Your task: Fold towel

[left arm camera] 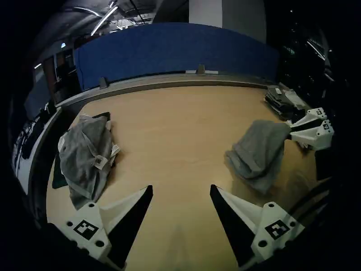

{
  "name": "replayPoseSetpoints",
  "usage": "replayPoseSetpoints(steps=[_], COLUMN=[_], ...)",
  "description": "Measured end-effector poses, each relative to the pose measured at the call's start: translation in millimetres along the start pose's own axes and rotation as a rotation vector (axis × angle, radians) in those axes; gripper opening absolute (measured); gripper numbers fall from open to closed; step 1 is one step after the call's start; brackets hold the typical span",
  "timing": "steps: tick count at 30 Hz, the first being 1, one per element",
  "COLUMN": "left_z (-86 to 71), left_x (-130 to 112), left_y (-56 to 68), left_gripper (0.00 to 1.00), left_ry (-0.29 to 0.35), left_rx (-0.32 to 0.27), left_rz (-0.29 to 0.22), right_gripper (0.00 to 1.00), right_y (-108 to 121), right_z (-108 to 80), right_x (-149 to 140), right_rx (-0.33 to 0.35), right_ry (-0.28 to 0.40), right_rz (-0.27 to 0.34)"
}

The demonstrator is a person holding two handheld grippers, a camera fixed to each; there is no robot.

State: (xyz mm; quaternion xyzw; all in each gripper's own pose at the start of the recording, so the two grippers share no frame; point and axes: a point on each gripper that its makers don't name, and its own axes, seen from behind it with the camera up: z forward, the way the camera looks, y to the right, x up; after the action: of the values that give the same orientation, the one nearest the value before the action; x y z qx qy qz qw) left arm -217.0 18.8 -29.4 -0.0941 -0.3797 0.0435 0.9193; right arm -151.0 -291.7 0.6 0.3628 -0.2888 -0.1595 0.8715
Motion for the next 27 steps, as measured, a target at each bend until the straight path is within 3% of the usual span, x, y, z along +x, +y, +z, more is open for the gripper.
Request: replayPoseSetpoints(steps=[11,27], left_z=[1.1,2.0], left_x=[11,18], left_y=[9.1,15.6], left_gripper=[0.94,0.94], left_ry=[0.021,0.035], left_rx=[-0.010,-0.013], left_rz=[0.006,0.000], right_gripper=[0.04,0.04], right_y=[2,15], right_z=[-26.9,-39.9], right_x=[38,51], right_rx=[0.002,-0.019], right_ry=[0.072,0.100], right_rz=[-0.063,-0.046])
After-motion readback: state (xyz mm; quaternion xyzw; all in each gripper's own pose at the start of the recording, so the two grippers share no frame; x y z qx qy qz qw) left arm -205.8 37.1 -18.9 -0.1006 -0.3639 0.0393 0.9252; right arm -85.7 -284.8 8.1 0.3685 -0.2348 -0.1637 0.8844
